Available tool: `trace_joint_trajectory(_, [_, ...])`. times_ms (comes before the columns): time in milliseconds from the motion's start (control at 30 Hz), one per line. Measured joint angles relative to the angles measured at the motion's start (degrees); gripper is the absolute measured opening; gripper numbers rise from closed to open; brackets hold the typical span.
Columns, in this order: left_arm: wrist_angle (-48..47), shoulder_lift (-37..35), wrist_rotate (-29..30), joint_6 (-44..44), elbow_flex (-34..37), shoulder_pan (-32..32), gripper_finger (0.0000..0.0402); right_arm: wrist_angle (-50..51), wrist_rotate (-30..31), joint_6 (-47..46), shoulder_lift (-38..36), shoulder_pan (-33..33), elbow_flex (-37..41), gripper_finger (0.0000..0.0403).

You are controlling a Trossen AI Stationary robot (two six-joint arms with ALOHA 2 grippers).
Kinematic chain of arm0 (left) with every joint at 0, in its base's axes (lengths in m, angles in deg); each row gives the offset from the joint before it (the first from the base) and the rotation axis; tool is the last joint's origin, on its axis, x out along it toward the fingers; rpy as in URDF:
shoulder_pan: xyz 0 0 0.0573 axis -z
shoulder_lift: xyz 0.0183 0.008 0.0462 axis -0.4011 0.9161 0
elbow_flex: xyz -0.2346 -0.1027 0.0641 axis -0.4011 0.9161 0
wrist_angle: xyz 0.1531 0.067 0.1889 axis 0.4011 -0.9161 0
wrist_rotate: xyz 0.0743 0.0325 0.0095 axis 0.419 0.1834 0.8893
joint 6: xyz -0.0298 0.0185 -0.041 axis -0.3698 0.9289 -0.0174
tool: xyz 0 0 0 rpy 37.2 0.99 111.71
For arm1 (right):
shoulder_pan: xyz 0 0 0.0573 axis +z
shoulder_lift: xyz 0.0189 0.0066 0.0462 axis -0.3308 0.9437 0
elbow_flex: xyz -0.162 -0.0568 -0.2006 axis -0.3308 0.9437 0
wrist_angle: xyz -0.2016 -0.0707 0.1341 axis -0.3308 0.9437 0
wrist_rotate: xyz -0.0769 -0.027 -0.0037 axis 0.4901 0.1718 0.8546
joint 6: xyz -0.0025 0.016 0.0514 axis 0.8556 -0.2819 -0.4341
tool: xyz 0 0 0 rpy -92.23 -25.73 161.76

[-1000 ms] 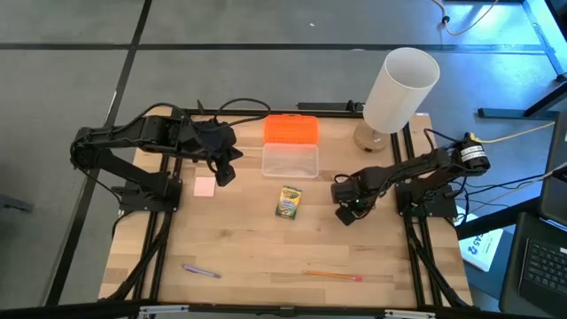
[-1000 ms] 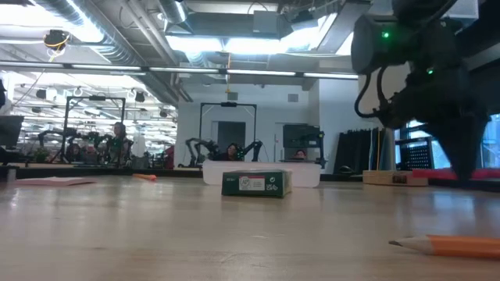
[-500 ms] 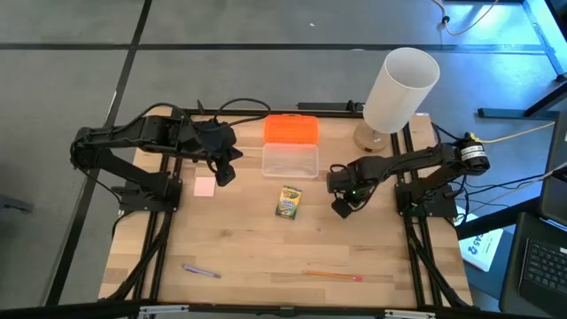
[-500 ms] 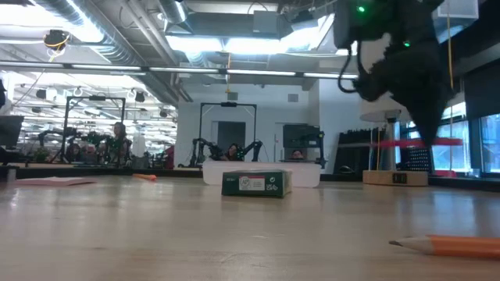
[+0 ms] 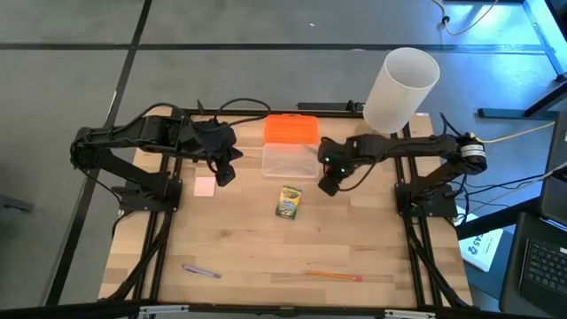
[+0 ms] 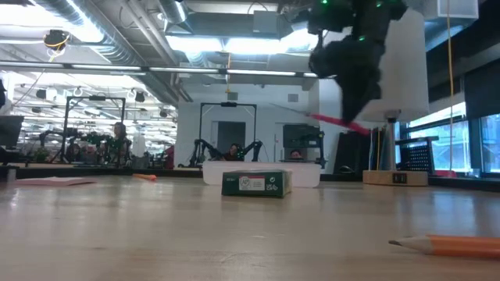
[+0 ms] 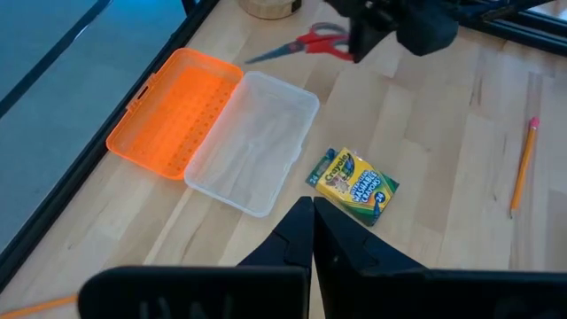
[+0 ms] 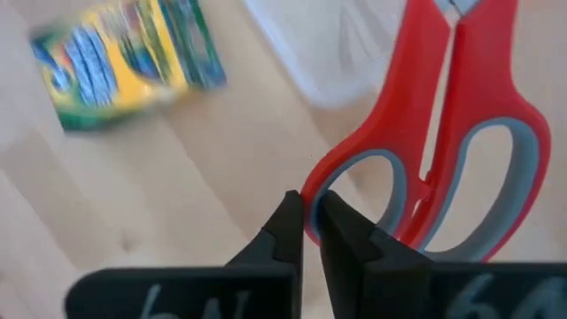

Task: Pack school essentials
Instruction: Put the red scissors into the orange supply box

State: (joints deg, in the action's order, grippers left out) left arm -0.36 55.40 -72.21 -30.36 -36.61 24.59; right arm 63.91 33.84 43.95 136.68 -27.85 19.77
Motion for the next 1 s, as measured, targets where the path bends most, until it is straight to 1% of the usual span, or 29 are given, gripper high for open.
trace_joint_trajectory(133, [0.0, 0.0, 0.8, 0.0, 0.0, 0.0, 0.0, -6.9, -0.7, 4.3, 2.7, -1.9, 0.0, 0.0025])
trace_joint_trajectory(267, [0.0, 0.0, 2.9, 0.0, 0.0, 0.0, 0.0, -13.0, -0.9, 7.7, 6.1, -3.1, 0.0, 0.0024])
trace_joint_trajectory(400, [0.0, 0.0, 3.5, 0.0, 0.0, -0.2, 0.0, -19.2, -3.4, 9.7, 9.3, -4.0, 0.0, 0.0026])
trace_joint_trajectory(533, [0.0, 0.0, 4.4, 0.0, 0.0, -0.3, 0.0, -22.5, -3.7, 11.2, 12.1, -4.6, 0.0, 0.0025])
trace_joint_trajectory(733, [0.0, 0.0, 4.9, 0.0, 0.0, -0.3, 0.0, -23.1, -3.7, 13.9, 14.6, -5.6, 0.0, 0.0027])
trace_joint_trajectory(867, [0.0, 0.0, 4.9, 0.0, 0.0, -0.3, 0.0, -22.7, -5.9, 13.9, 15.6, -5.9, 0.0, 0.0027])
trace_joint_trajectory(1000, [0.0, 0.0, 4.9, 0.0, 0.0, -0.3, 0.0, -22.5, -6.3, 15.1, 15.6, -5.9, 0.0, 0.0028])
